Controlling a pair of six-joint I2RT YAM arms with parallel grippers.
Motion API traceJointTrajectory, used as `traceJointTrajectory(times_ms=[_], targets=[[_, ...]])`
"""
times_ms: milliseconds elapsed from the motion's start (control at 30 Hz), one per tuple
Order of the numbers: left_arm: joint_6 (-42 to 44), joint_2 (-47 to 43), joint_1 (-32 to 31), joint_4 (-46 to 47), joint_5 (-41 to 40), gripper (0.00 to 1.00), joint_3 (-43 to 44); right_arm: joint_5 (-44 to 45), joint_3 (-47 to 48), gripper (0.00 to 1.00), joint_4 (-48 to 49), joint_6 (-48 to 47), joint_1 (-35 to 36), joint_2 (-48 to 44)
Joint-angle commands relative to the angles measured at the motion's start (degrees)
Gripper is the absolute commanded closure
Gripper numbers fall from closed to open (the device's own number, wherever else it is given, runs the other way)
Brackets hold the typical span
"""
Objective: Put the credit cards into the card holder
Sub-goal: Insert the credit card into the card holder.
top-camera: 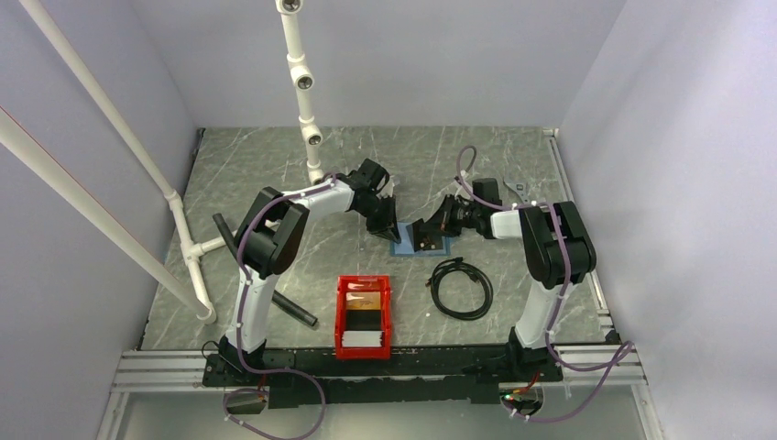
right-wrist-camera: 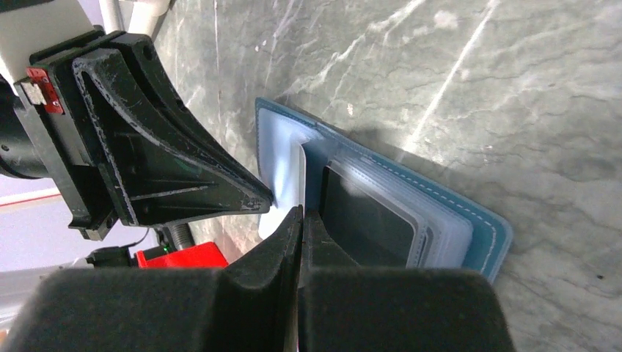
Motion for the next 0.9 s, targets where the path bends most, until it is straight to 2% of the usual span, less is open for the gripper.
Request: traceJointTrajectory(times_ms=[0,200,233,267,333,400,433,500,633,867], targets=[[1.1,1.3,0.3,0.2,-2.0,0.93,-1.0,1.0,-2.5,1.0,8.8,1.3,1.8,0.8],[0.9,1.1,0.3,0.6,-1.4,0.94,-1.1,3.0,-7.8,1.0,18.4,6.9,2.4,-0.1],[0.8,1.1,0.3,0.8,-1.2,0.94,-1.0,4.3,-9.0,0.99,20.6,7.9,2.6,-0.5],[0.8,1.1,0.3,0.8,-0.9,0.94,-0.8,5.1,-9.6,0.92,21.1,8.3,2.9,-0.8],[0.7,1.0,0.3,0.9,-0.3,0.93,-0.3,8.7,-9.5,0.85,16.5,6.5,3.0,-2.4],[0.7,0.8,0.3,1.1,0.4,0.92,0.0,12.1,-8.6,0.84,10.5,2.6,3.1,-5.1],[0.7,0.6,0.3,1.2,0.7,0.92,0.0,13.6,-8.5,0.84,8.4,1.1,3.0,-6.1],[0.9,0.7,0.4,0.6,0.3,0.93,0.2,13.4,-7.4,0.99,6.4,-0.7,2.5,-6.3],[0.1,0.8,0.6,1.7,0.7,0.93,-0.7,8.8,-5.7,1.0,8.7,1.0,2.1,-2.9],[-0.8,0.4,0.6,2.8,0.9,0.93,-1.9,8.0,-7.8,1.0,18.4,7.2,2.2,-1.1]])
